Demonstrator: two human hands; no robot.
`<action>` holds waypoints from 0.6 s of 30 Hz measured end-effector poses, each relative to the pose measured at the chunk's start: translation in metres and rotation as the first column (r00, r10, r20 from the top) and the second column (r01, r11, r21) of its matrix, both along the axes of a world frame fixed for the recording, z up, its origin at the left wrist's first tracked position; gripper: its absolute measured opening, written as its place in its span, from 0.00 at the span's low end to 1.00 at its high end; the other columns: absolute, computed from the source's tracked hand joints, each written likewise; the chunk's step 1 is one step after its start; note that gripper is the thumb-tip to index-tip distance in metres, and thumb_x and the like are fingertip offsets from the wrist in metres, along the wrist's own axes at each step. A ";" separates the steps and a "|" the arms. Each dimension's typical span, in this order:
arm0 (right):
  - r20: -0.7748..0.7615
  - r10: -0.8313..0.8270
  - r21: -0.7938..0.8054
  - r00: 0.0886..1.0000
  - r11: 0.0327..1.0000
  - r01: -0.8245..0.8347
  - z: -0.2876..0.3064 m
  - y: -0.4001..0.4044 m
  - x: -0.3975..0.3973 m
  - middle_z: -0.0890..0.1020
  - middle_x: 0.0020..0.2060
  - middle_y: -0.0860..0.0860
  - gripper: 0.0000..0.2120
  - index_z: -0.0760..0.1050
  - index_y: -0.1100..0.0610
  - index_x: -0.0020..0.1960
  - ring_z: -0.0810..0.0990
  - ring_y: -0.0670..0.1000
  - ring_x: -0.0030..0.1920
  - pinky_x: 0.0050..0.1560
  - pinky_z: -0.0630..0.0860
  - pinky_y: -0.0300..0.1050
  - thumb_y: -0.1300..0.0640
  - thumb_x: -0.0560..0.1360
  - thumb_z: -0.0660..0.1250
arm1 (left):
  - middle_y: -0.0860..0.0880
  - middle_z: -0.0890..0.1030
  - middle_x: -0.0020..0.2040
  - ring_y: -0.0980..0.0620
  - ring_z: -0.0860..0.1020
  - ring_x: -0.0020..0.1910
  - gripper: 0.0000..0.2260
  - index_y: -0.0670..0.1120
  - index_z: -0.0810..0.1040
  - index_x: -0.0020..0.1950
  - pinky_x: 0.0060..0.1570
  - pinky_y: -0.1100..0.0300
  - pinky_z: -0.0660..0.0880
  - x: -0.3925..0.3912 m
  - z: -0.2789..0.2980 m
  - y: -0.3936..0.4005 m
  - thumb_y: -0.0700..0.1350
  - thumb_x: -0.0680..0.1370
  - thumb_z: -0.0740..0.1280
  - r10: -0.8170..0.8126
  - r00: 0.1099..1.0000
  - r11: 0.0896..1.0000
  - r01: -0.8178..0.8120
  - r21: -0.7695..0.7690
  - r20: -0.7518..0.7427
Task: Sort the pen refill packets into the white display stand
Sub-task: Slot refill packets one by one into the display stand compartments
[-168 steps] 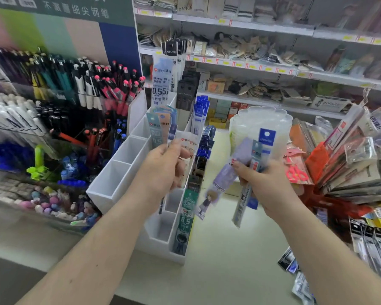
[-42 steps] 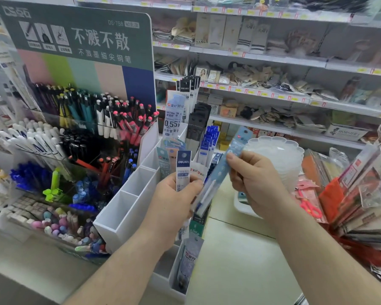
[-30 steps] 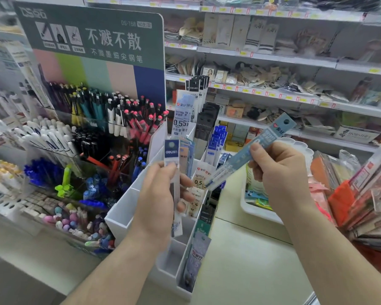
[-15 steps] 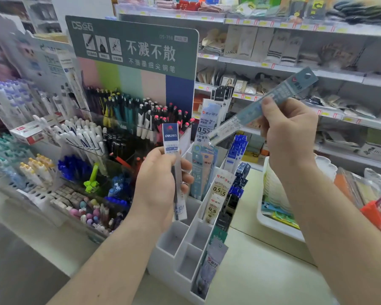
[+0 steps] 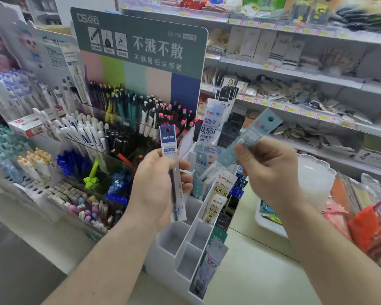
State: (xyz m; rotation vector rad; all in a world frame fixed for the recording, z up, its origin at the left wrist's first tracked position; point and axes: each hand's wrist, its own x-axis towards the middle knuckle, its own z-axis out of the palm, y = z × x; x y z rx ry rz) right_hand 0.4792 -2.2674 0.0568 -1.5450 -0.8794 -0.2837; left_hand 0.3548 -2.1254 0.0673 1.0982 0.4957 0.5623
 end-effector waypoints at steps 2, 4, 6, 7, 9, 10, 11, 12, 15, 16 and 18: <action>0.084 -0.030 -0.051 0.996 0.998 0.034 -0.010 0.002 0.000 0.79 0.29 0.61 0.11 0.81 0.63 0.39 0.72 0.55 0.26 0.25 0.68 0.48 0.55 0.74 0.71 | 0.48 0.80 0.33 0.53 0.75 0.28 0.09 0.42 0.75 0.49 0.28 0.60 0.76 0.000 0.000 0.000 0.36 0.82 0.56 -0.002 1.000 1.000 0.002 0.002 0.002; 0.156 -0.034 -0.100 0.987 0.994 0.050 -0.018 0.005 -0.002 0.80 0.28 0.54 0.05 0.82 0.60 0.40 0.73 0.49 0.26 0.24 0.70 0.42 0.60 0.74 0.71 | 0.48 0.80 0.32 0.53 0.76 0.28 0.09 0.42 0.75 0.49 0.28 0.60 0.76 0.000 -0.001 -0.001 0.36 0.82 0.56 -0.009 1.000 1.000 0.009 0.003 0.007; 0.205 -0.039 -0.161 0.978 0.984 0.073 -0.029 0.009 -0.002 0.78 0.28 0.50 0.06 0.82 0.61 0.39 0.71 0.46 0.27 0.26 0.67 0.33 0.61 0.74 0.71 | 0.48 0.80 0.32 0.53 0.76 0.28 0.09 0.42 0.75 0.49 0.28 0.60 0.76 0.000 -0.001 -0.001 0.35 0.81 0.56 -0.014 1.000 1.000 0.014 0.005 0.008; 0.225 -0.042 -0.199 0.973 0.976 0.089 -0.035 0.011 -0.001 0.78 0.28 0.49 0.07 0.82 0.62 0.39 0.71 0.45 0.27 0.27 0.67 0.33 0.60 0.74 0.71 | 0.48 0.81 0.33 0.53 0.76 0.28 0.09 0.43 0.75 0.49 0.28 0.60 0.77 -0.001 -0.001 -0.001 0.35 0.81 0.56 -0.014 1.000 1.000 0.014 0.010 0.007; 0.258 -0.056 -0.260 0.964 0.957 0.125 -0.044 0.015 0.000 0.76 0.27 0.46 0.08 0.81 0.61 0.37 0.70 0.43 0.27 0.28 0.66 0.34 0.58 0.74 0.71 | 0.48 0.81 0.33 0.52 0.76 0.29 0.10 0.43 0.75 0.49 0.29 0.59 0.77 -0.001 -0.002 0.000 0.35 0.81 0.56 -0.012 1.000 1.000 0.012 0.017 0.006; 0.265 -0.058 -0.267 0.962 0.955 0.131 -0.046 0.016 -0.002 0.74 0.27 0.45 0.08 0.80 0.60 0.37 0.69 0.41 0.27 0.28 0.66 0.34 0.58 0.74 0.71 | 0.48 0.81 0.34 0.52 0.76 0.29 0.09 0.43 0.75 0.48 0.30 0.58 0.77 -0.001 -0.002 0.000 0.35 0.81 0.56 -0.010 1.000 1.000 0.010 0.019 0.005; 0.255 -0.053 -0.251 0.965 0.961 0.119 -0.044 0.016 -0.004 0.74 0.27 0.43 0.08 0.80 0.58 0.36 0.68 0.40 0.27 0.28 0.65 0.34 0.59 0.74 0.71 | 0.47 0.82 0.34 0.52 0.77 0.29 0.09 0.43 0.75 0.48 0.30 0.58 0.77 -0.002 -0.002 0.000 0.35 0.81 0.56 -0.008 1.000 1.000 0.008 0.019 0.007; 0.222 -0.042 -0.212 0.974 0.973 0.090 -0.040 0.016 -0.007 0.74 0.27 0.42 0.08 0.80 0.55 0.36 0.68 0.40 0.26 0.28 0.65 0.34 0.59 0.74 0.71 | 0.47 0.82 0.35 0.52 0.77 0.29 0.09 0.43 0.75 0.48 0.30 0.58 0.78 -0.002 -0.003 0.000 0.35 0.81 0.56 -0.008 1.000 1.000 0.007 0.016 0.012; 0.045 -0.014 -0.040 0.999 0.999 0.016 -0.027 0.014 -0.015 0.73 0.24 0.39 0.13 0.75 0.48 0.34 0.68 0.41 0.25 0.26 0.64 0.33 0.60 0.74 0.70 | 0.47 0.82 0.36 0.52 0.77 0.29 0.09 0.43 0.75 0.49 0.30 0.58 0.78 -0.002 -0.003 0.000 0.35 0.81 0.56 -0.004 1.000 1.000 0.004 0.007 0.027; -0.015 -0.024 -0.037 1.000 0.999 0.024 -0.025 0.013 -0.016 0.73 0.24 0.41 0.14 0.74 0.49 0.33 0.68 0.42 0.25 0.25 0.64 0.36 0.59 0.75 0.71 | 0.47 0.82 0.36 0.52 0.77 0.29 0.09 0.43 0.75 0.49 0.30 0.58 0.78 -0.002 -0.003 -0.001 0.35 0.81 0.56 -0.002 1.000 1.000 0.002 0.008 0.028; -0.115 -0.070 -0.191 0.991 0.981 0.047 -0.030 0.016 -0.018 0.75 0.24 0.47 0.14 0.77 0.54 0.32 0.70 0.46 0.25 0.24 0.70 0.45 0.59 0.75 0.72 | 0.47 0.81 0.35 0.52 0.77 0.30 0.09 0.44 0.75 0.48 0.30 0.58 0.78 -0.002 -0.002 -0.001 0.35 0.81 0.56 0.000 0.999 1.000 -0.001 0.016 0.034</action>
